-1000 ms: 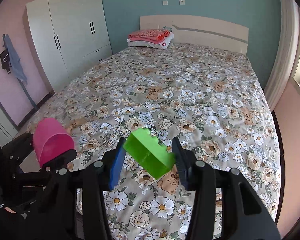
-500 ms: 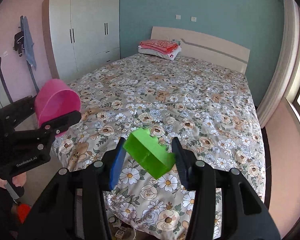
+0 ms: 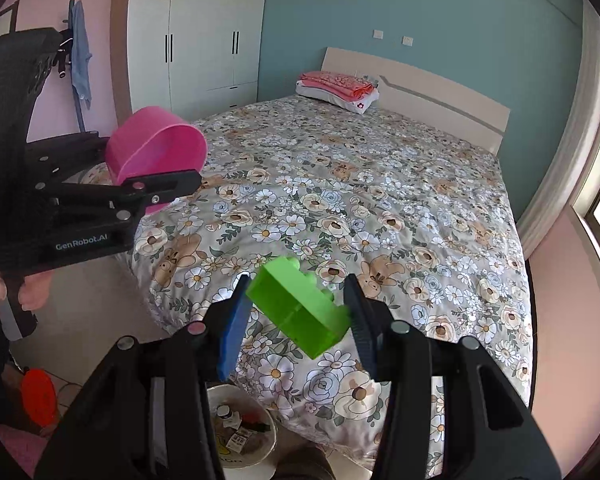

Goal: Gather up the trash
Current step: 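Carry the pink cup and green block with both grippers to the wastebasket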

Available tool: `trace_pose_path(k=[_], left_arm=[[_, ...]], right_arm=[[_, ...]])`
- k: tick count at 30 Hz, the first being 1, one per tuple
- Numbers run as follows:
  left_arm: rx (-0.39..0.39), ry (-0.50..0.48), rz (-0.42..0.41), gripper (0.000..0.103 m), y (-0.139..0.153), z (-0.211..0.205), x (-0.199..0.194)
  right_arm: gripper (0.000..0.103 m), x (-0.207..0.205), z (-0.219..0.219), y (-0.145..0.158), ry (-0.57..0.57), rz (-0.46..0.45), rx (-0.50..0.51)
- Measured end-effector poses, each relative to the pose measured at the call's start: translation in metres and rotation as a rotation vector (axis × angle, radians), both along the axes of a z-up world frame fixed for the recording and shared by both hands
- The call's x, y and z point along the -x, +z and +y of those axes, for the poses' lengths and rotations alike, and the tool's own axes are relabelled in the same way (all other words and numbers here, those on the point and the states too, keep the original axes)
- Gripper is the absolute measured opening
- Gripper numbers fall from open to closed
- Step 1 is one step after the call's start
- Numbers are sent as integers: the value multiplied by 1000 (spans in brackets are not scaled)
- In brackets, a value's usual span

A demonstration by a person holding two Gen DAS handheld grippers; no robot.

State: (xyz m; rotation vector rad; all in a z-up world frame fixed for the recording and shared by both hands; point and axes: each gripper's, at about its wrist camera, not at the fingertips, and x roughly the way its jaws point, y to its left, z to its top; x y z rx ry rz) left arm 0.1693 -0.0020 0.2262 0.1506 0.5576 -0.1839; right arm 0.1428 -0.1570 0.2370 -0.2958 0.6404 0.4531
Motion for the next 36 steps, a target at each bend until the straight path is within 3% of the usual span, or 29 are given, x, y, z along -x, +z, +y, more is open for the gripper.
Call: trace_pose_path(k=[7, 18, 36], left_arm=[[-33, -23, 47, 56, -37, 1, 15], [-56, -12, 189, 56, -125, 14, 20], [-116, -32, 450, 56, -278, 11, 25]], right_arm=[[48, 22, 10, -47, 31, 45, 17], [48, 36, 28, -133, 92, 128, 37], [48, 38, 35, -285, 108, 382, 60]])
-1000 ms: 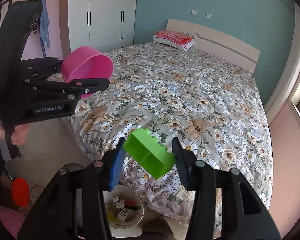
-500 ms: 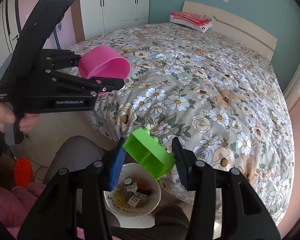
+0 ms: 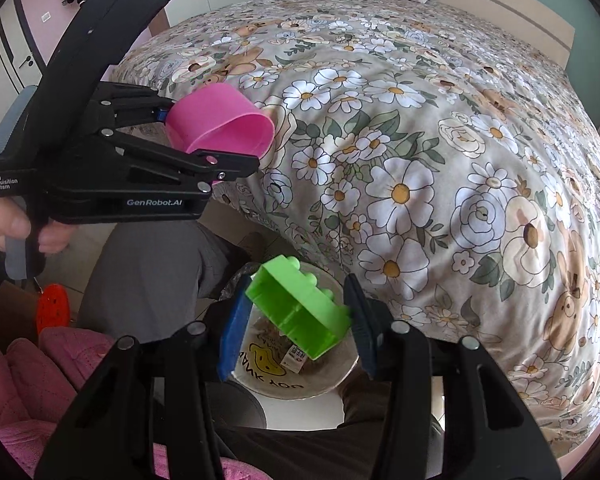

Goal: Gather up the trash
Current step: 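Carry the pink cup and green block with both grippers to the wastebasket, then open the left gripper over the wastebasket while the right gripper releases the green block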

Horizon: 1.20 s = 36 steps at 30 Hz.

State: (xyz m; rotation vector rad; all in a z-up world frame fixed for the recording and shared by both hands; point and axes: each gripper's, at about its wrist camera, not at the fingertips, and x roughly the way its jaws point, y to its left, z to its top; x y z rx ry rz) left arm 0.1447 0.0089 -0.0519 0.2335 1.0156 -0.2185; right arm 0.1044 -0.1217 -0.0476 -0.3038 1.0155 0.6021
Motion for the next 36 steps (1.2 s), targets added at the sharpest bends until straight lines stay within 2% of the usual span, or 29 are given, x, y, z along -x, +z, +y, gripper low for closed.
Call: trace_pose_path(k=[15, 23, 36], left_arm=[[-30, -15, 205, 56, -108, -9, 6], [-1, 14, 367, 56, -170, -10, -3], [30, 58, 559, 56, -254, -23, -19]], right_arm=[[48, -7, -5, -108, -61, 200, 7], [48, -16, -3, -176, -110, 335, 11], [48, -32, -8, -270, -212, 567, 28]])
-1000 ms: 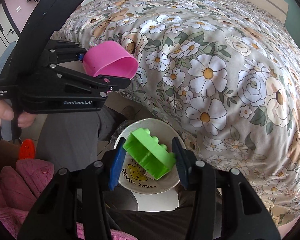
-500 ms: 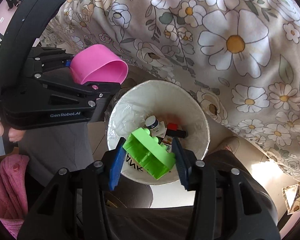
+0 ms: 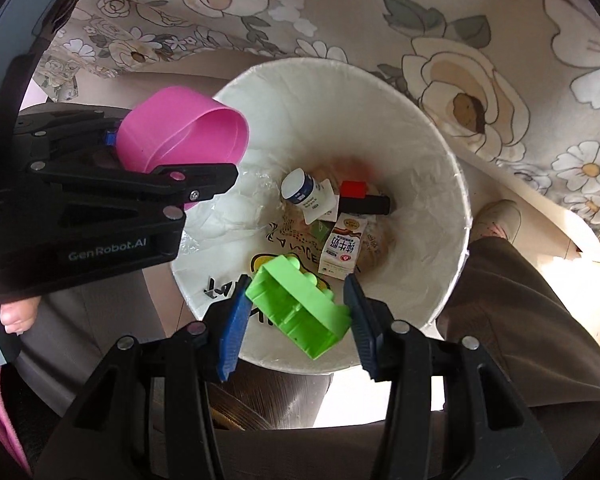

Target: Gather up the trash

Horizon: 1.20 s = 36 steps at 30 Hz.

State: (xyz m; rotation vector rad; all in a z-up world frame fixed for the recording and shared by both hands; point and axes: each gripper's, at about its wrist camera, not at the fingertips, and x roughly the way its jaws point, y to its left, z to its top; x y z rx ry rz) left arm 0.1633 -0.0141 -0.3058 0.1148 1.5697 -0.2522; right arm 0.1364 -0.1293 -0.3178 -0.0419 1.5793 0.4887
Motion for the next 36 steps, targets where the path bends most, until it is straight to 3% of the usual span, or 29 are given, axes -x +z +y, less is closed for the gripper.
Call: trace_pose_path(k=[13, 15, 17, 23, 31, 36], left_arm=[[13, 51, 136, 56, -55, -3, -18], [10, 63, 141, 61, -58, -4, -19], [10, 74, 137, 73, -58, -1, -21], [11, 67, 135, 75, -52, 4, -20], [1, 54, 66, 77, -18, 7, -11], [-13, 47, -92, 80, 50, 21, 5]], right_arm=[[49, -15, 7, -58, -64, 97, 58], [55, -16, 8, -58, -56, 98, 74], [61, -16, 9, -59, -52, 91, 82], [61, -16, 11, -58, -48, 80, 84], [61, -14, 7, -26, -60, 35, 69], [61, -6, -10, 31, -95, -64, 20]])
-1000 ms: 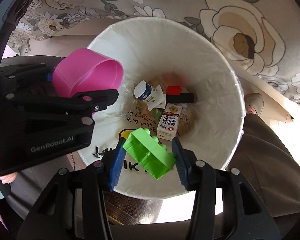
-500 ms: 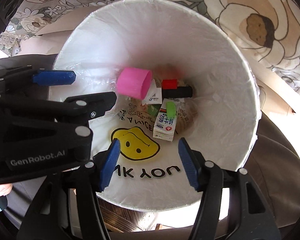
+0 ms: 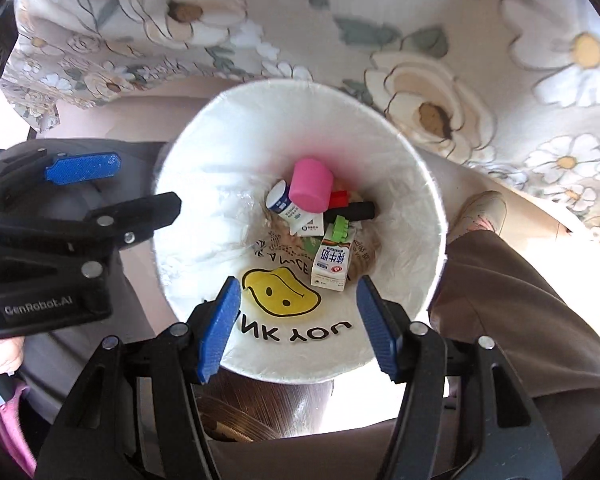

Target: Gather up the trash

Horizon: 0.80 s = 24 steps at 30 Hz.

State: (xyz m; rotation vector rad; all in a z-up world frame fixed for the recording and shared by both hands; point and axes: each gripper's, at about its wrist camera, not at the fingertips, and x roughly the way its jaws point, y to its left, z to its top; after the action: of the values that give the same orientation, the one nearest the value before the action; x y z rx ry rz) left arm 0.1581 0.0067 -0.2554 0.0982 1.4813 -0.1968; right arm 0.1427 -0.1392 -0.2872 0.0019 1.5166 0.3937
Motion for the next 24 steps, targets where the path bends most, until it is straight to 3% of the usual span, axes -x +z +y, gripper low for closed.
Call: trace_pose_path(k=[5, 10, 13, 15, 19, 24], left_arm=[[42, 24, -203, 85, 96, 17, 27], [10, 4, -424, 91, 183, 20, 69], [-15, -5, -550, 95, 221, 16, 100], [-36, -15, -627, 95, 241, 12, 121], [-86, -22, -759, 96, 265, -1, 156], [-58, -18, -765, 97, 267, -6, 180]], right_arm=[[61, 24, -14, 94, -4, -195, -32], [66, 71, -14, 185, 20, -422, -29], [78, 107, -16, 232, -13, -604, 15], [81, 131, -17, 254, -43, -700, 33], [87, 171, -16, 276, -87, -807, 69], [88, 204, -20, 284, -142, -850, 88]])
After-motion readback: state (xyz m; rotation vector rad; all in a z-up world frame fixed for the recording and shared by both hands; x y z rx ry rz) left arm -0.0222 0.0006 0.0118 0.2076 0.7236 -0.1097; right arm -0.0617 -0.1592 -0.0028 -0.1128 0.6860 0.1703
